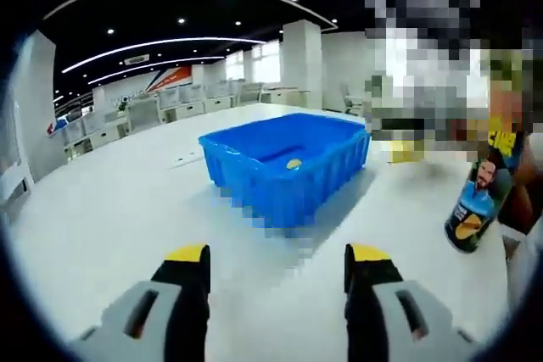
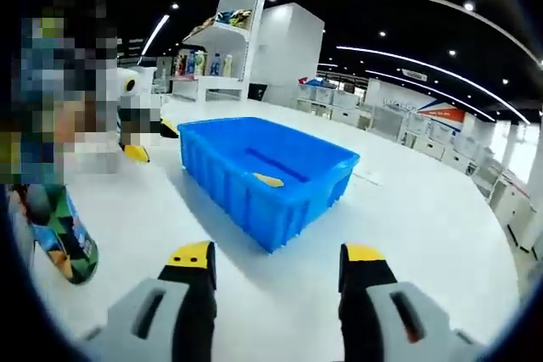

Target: Open the lid of the chip container on the table, take out the chips, place them into the box in front of the container, and close the lid

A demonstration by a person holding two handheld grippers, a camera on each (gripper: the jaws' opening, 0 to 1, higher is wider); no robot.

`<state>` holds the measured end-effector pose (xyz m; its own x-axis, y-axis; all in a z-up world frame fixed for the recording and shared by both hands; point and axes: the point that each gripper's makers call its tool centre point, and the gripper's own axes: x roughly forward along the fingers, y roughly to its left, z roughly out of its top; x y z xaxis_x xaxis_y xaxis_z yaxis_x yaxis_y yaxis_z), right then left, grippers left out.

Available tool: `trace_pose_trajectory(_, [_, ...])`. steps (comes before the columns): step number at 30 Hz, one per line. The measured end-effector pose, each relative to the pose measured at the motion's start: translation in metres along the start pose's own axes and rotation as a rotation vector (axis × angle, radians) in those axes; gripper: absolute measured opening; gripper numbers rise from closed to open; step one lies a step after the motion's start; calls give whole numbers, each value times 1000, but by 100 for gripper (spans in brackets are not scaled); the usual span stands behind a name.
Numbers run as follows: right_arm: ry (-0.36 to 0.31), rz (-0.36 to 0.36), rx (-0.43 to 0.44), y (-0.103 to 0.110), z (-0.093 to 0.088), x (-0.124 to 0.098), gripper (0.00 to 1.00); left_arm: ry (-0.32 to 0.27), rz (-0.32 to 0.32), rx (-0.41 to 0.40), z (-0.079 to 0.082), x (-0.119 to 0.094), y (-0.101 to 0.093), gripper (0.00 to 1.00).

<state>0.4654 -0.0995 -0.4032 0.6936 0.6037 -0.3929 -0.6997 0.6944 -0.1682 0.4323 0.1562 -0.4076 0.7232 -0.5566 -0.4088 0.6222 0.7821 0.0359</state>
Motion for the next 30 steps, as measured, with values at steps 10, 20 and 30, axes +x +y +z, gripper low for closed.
trace_pose_trajectory(10, [0,-19,73,13,2,-43,57,26,37,-76,5,-52,-1,66])
trace_pose_trajectory(20, [55,-42,83,37,0,-88,55,68,63,-94,-5,-86,-31,69])
trace_pose_trajectory(30, [57,-98,108,54,-2,-126,50,94,22,-21,-12,-107,-75,65])
